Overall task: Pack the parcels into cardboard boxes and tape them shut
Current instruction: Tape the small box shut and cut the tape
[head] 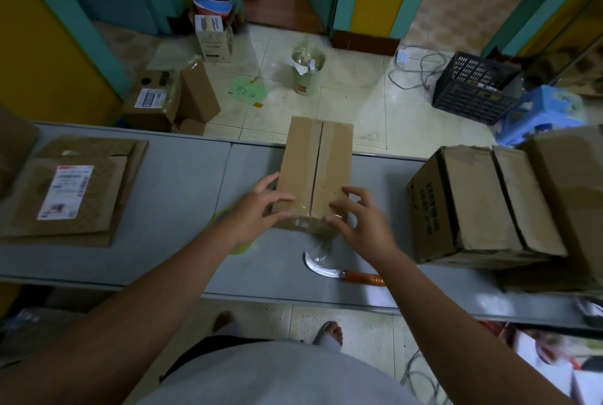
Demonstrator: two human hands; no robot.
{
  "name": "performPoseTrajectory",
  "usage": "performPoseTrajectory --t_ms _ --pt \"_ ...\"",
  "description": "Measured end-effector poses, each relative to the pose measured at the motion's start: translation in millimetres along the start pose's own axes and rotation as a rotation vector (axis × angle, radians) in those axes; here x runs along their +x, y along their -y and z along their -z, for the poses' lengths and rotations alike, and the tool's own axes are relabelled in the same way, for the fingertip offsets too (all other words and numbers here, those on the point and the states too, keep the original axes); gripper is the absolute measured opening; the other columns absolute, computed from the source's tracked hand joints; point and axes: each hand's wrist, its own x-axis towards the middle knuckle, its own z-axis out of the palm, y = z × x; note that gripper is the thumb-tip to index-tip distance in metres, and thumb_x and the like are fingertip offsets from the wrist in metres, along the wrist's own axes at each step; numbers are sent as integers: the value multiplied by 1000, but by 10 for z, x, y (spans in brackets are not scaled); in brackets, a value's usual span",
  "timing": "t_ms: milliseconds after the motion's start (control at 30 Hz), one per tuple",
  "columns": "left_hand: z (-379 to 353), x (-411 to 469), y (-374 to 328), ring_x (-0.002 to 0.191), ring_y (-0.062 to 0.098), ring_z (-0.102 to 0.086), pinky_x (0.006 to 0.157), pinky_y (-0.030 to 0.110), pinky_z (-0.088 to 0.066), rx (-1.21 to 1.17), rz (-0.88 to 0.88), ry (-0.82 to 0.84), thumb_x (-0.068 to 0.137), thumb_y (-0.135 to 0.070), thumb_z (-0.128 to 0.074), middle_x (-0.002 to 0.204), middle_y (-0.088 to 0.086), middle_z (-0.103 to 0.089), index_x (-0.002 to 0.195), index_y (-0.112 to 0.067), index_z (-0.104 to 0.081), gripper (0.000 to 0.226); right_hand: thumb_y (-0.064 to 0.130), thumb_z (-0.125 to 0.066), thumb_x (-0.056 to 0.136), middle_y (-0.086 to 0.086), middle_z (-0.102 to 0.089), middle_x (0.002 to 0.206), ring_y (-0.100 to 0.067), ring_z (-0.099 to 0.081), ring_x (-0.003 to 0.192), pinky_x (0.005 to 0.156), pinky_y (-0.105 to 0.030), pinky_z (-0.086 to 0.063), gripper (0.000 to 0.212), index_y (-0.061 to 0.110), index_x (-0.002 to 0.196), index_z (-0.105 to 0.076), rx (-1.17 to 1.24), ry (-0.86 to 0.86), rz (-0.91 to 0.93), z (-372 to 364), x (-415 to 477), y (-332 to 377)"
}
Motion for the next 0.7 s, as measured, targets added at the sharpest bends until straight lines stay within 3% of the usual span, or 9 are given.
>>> performPoseTrajectory --t_ms 133,233,333,467,567,700 --pt "37 4 27 156 11 -23 123 32 -27 235 -130 -44 90 -34 -81 172 -16 -15 126 -29 -75 37 60 -71 84 7 -50 146 -16 -53 125 99 -35 -53 51 30 126 -74 -131 -71 115 -22 -64 -13" --pt "28 12 37 152 13 -34 121 34 -37 343 -232 -67 92 -35 -79 171 -15 -24 130 -25 -74 40 52 -66 89 4 -60 137 -20 -54 119 89 -42 -57 44 27 124 -76 -210 -121 186 -98 -73 -62" --pt "19 48 128 145 18 -47 115 43 -48 372 -344 -57 94 -32 -75 165 -5 -41 133 -17 -73 42 46 -66 91 2 -63 134 -21 -55 117 86 -42 -57 41 23 123 -77 -158 -148 192 -151 -59 -104" --pt "-13 71 282 151 25 -43 119 40 -44 495 -506 -70 102 -36 -55 155 8 -55 133 -8 -71 45 38 -67 94 1 -62 139 -20 -54 120 92 -38 -56 40 26 131 -73 -123 -149 232 -181 -94 -167" --pt "-52 75 341 146 26 -49 116 35 -46 564 -592 -148 105 -33 -55 149 10 -60 129 -7 -73 40 34 -68 97 2 -57 147 -21 -54 120 96 -36 -52 44 30 141 -65 -169 -145 272 -177 -129 -218" --pt "-4 76 344 147 25 -48 115 44 -47 575 -605 -150 106 -33 -56 154 6 -56 137 -12 -69 39 43 -54 104 7 -45 159 -22 -49 125 105 -36 -45 50 30 152 -51 -213 -85 286 -123 -207 -212"
